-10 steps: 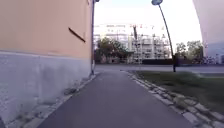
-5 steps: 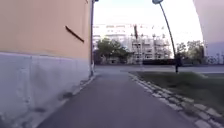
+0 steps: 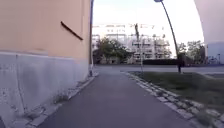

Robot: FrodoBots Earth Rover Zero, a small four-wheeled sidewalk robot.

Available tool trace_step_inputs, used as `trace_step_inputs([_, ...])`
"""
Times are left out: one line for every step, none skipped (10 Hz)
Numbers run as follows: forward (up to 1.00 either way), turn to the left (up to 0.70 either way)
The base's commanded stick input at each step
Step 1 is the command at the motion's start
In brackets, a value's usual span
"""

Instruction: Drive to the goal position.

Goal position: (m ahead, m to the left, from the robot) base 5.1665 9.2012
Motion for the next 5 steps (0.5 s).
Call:
trace_step_inputs([0.50,0.00])
trace_step_inputs([0.50,0.00])
trace_step_inputs([0.50,0.00])
trace_step_inputs([0.50,0.00])
trace_step_inputs([0.50,0.00])
